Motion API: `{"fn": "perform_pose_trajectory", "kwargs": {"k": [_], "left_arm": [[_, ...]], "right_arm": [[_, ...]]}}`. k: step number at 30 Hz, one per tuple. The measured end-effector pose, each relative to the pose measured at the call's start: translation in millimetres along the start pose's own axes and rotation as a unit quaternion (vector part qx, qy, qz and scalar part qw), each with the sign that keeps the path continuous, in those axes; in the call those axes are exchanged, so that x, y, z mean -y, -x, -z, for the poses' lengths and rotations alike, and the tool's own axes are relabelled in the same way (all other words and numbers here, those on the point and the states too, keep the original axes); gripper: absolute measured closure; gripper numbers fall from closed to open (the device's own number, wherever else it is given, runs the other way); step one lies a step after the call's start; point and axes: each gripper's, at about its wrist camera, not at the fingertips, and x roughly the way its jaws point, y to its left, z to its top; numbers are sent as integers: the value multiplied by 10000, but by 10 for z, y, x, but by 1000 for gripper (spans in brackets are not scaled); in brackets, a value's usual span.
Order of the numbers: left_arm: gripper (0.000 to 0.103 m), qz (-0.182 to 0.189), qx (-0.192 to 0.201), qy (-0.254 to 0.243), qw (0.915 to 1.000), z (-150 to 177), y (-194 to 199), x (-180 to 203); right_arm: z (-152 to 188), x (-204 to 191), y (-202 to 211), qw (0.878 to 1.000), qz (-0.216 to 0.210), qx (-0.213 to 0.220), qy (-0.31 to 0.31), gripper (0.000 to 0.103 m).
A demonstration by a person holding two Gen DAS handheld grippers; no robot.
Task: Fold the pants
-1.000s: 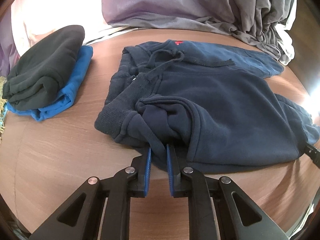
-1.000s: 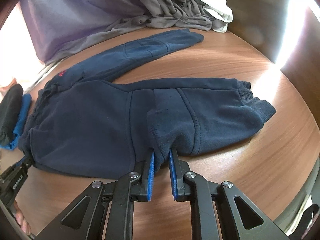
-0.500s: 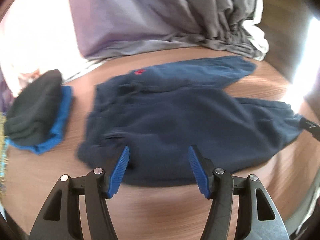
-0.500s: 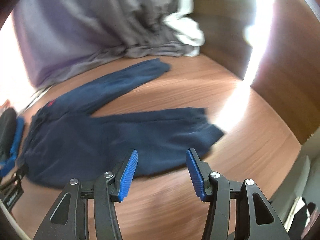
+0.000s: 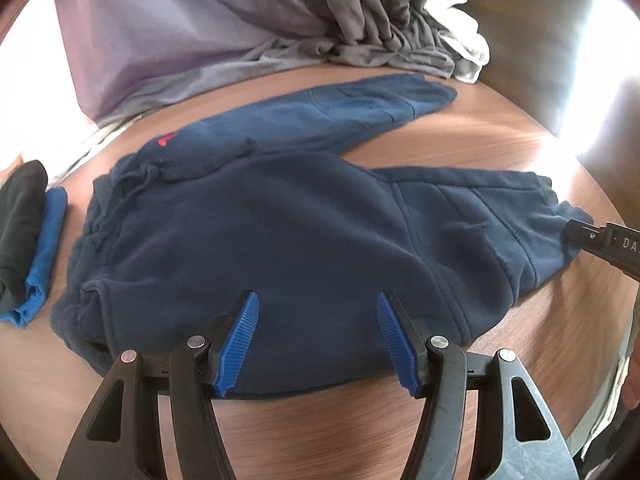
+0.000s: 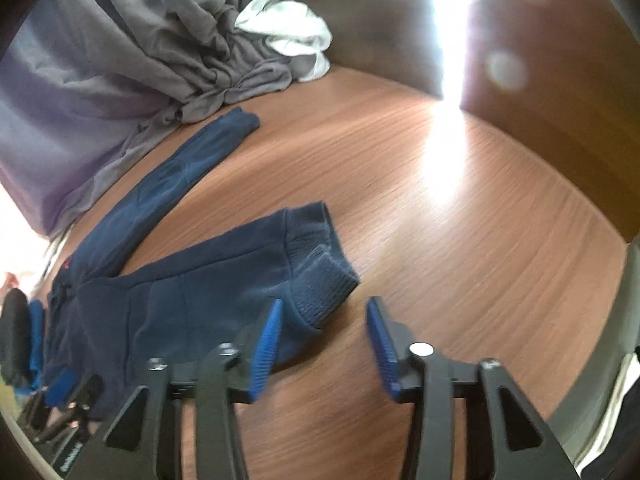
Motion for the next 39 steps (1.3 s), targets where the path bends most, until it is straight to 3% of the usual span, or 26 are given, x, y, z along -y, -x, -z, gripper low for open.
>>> {"fn": "perform_pose_trajectory", "kwargs": {"k": [4, 8, 15, 16, 19, 21, 30, 39], "left_arm": [[41, -36, -159, 19, 9999, 15, -73, 49], [27, -83, -201, 112, 9997, 9, -94, 83], [25, -64, -212, 88, 9997, -4, -73, 73], [25, -108, -152, 82, 9998, -12, -31, 64], [23, -206, 223, 29, 9995, -19, 167, 8], [20, -231, 424, 41, 9988, -15, 299, -61], [20, -266, 600, 671, 9956, 135, 702, -762], [20, -557, 590, 1077, 9909, 389, 763, -1423]], "right_arm": [[15, -5, -47, 9995, -244, -131, 116, 88], [-42, 53, 28, 9998, -49, 106, 189, 90], [-66, 153, -23, 9998, 166, 4, 81, 90], [-61, 157, -20, 9999, 123, -10, 38, 87], [-50, 146, 60, 9998, 211, -29, -46, 53], [-42, 88, 202, 9995, 229, 194, -67, 51], [64, -520, 589, 9982, -597, -94, -57, 51], [386, -1052, 645, 9968, -753, -153, 235, 51]]}}
